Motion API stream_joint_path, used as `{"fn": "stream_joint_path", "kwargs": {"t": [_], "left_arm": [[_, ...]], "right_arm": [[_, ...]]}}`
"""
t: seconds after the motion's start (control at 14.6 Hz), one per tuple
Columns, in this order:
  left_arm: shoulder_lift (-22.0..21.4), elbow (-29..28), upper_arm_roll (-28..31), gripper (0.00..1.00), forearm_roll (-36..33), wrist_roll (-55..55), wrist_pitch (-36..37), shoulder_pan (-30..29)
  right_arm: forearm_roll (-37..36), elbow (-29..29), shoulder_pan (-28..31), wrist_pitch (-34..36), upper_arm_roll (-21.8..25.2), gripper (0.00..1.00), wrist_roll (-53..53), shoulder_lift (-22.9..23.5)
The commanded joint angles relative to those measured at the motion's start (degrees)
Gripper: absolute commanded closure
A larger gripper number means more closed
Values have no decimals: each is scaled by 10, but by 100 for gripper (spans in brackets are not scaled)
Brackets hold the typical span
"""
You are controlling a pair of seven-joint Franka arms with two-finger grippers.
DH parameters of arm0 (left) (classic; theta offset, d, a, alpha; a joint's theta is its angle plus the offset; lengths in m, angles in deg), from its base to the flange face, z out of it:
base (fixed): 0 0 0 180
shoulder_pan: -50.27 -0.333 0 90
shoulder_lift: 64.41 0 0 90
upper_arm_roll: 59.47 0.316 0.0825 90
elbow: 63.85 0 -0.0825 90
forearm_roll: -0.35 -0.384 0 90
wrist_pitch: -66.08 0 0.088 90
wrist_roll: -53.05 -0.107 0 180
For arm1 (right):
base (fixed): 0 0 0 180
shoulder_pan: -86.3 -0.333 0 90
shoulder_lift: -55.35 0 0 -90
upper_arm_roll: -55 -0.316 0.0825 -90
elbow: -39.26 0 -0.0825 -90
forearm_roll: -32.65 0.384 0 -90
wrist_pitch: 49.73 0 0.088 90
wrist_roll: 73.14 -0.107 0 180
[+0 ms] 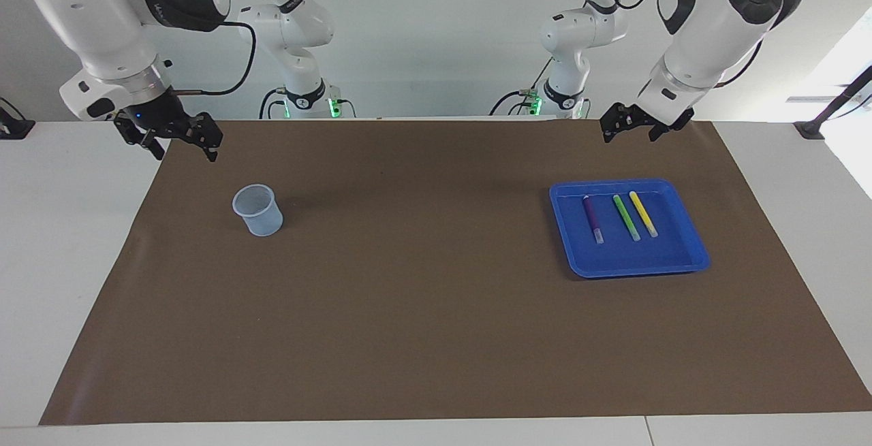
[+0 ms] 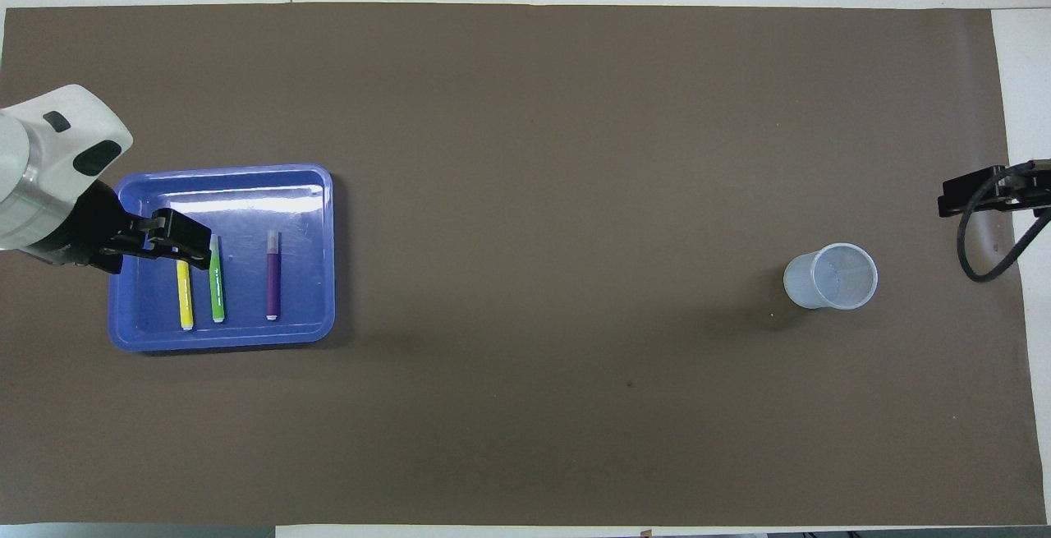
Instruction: Right arm passes pens to left for tray arrangement
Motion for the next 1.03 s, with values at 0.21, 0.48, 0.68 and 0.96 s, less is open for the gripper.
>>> {"fn": "stream_joint_path", "kwargs": {"t": [0.21,0.48,0.68,0.96], "left_arm": [[33,105,81,0,-15,5,74,99],[25,101,81,0,-13,5,76,100],[19,79,84,0,-10,6,34,100],[27,97,88,0,-3,10,48,108]], "right_arm": [[2,-9,6,4,-4,0,13,-9],[3,-10,7,22,-4,0,15,-17],[3,-9,1,21,-5,0,13,-18],[42,-9,6,20,-5,0,13,-17]]}}
